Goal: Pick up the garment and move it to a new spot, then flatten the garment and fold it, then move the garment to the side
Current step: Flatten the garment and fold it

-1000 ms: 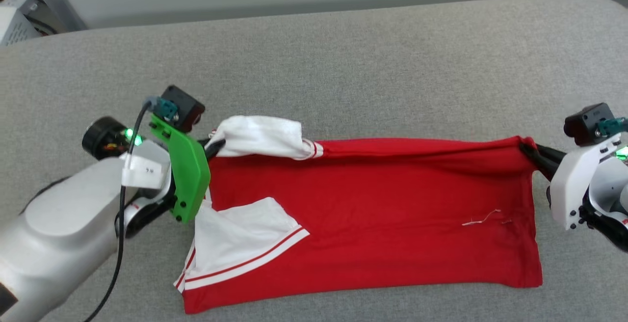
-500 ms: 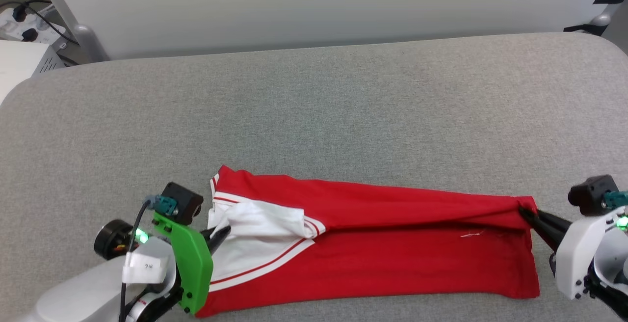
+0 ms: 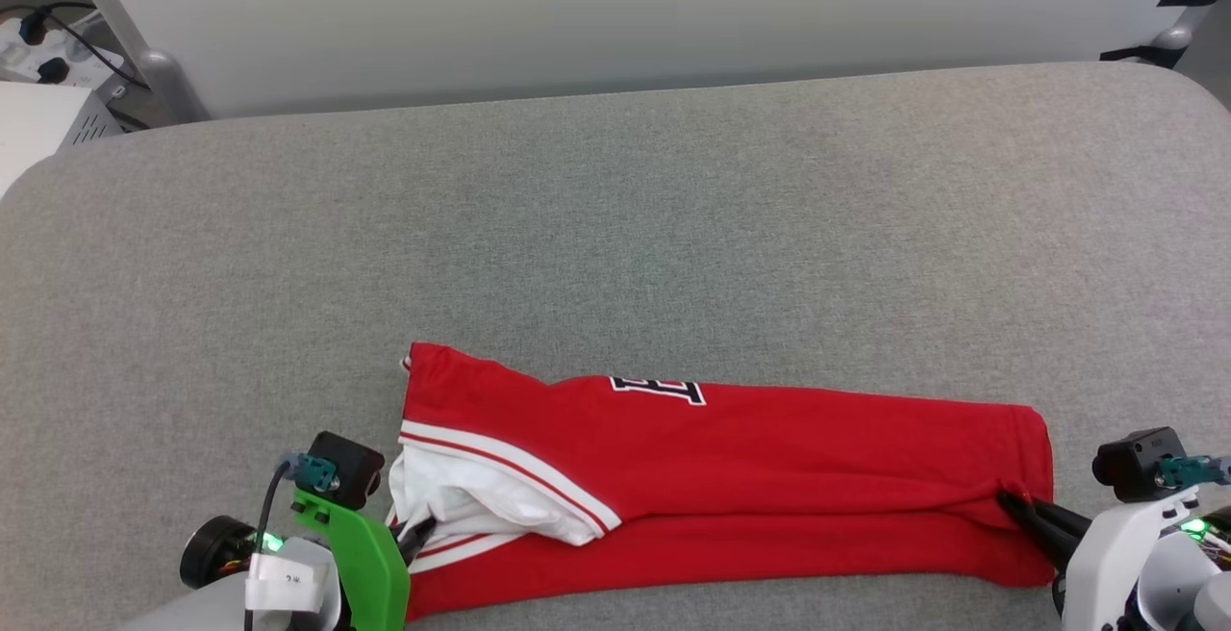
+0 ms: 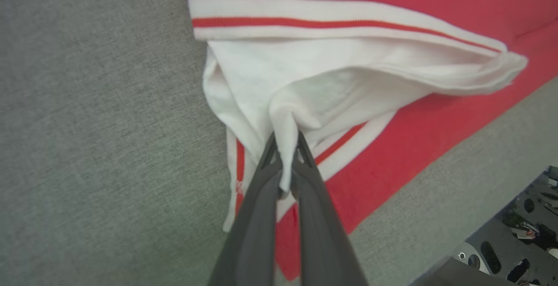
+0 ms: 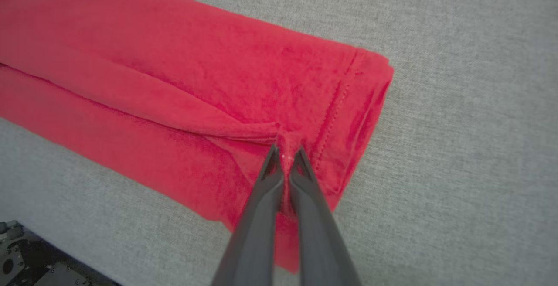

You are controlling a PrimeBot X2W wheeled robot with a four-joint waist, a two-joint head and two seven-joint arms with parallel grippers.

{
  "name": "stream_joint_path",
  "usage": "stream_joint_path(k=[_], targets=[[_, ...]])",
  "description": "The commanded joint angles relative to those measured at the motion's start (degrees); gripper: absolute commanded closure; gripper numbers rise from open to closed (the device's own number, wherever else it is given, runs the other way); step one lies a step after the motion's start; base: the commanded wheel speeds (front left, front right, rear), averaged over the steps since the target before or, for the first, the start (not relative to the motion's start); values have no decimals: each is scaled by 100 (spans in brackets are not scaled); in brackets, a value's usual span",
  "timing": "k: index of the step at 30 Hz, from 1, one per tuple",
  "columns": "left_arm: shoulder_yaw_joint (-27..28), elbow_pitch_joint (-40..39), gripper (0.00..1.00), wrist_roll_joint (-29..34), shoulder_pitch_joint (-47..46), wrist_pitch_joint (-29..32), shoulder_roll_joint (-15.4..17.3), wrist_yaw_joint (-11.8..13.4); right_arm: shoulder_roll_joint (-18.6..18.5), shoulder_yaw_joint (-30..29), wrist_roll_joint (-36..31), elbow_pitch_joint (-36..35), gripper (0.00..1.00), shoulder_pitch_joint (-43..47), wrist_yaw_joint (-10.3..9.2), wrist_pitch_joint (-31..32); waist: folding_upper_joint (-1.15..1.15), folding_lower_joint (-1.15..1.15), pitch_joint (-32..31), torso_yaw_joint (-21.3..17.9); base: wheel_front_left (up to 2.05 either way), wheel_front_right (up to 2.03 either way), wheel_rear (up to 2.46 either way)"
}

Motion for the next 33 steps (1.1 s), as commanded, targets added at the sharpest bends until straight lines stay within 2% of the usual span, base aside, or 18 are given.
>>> stream_joint_path(k=[1,2,8,12,16,20,22,25,26,27,32,33], targets=[[16,97,56,19,68,-68,-50,12,67,-95,5,24,0,93,-4,-34,0,0,-4,12,0,0,0],[17,134,0,67,58,-121,-70,37,99,-139,22,10,0,118,-4,-48,0,0,-13,14,0,0,0],[194,135,0,186,135,-693,-128,288,-13,-540,280,-501,0,319,-4,-131,0,0,-146,23,0,0,0],[383,-7,0,280,219,-1186,-115,612,-289,-1004,464,-991,0,454,-4,-80,0,0,-179,29,0,0,0],[606,-163,0,493,258,-1499,-85,1054,-583,-1500,512,-1263,0,564,-4,139,0,0,-160,66,0,0,0],[1001,-281,0,856,329,-1640,-172,1528,-688,-1879,1032,-1262,0,723,-4,771,0,0,-106,156,0,0,0],[1246,-368,0,1083,370,-1650,-248,1671,-698,-1976,1314,-1216,0,796,-4,1100,0,0,-65,213,0,0,0],[1818,-533,0,1586,568,-1653,-416,1848,-728,-2090,1670,-1116,0,877,-4,1545,0,0,21,312,0,0,0],[2336,-629,0,2081,846,-1655,-594,1938,-667,-2156,1904,-944,0,890,-4,1849,0,0,98,394,0,0,0],[2778,-694,0,2522,1098,-1655,-783,1968,-592,-2098,1944,-773,0,880,-4,2072,0,0,168,483,0,0,0],[3403,-674,0,3111,1483,-1655,-1141,1851,-400,-1946,1887,-534,0,778,-4,2291,0,0,286,627,0,0,0],[3706,-639,0,3380,1639,-1656,-1361,1731,-265,-1865,1841,-376,0,703,-4,2339,0,0,341,696,0,0,0]])
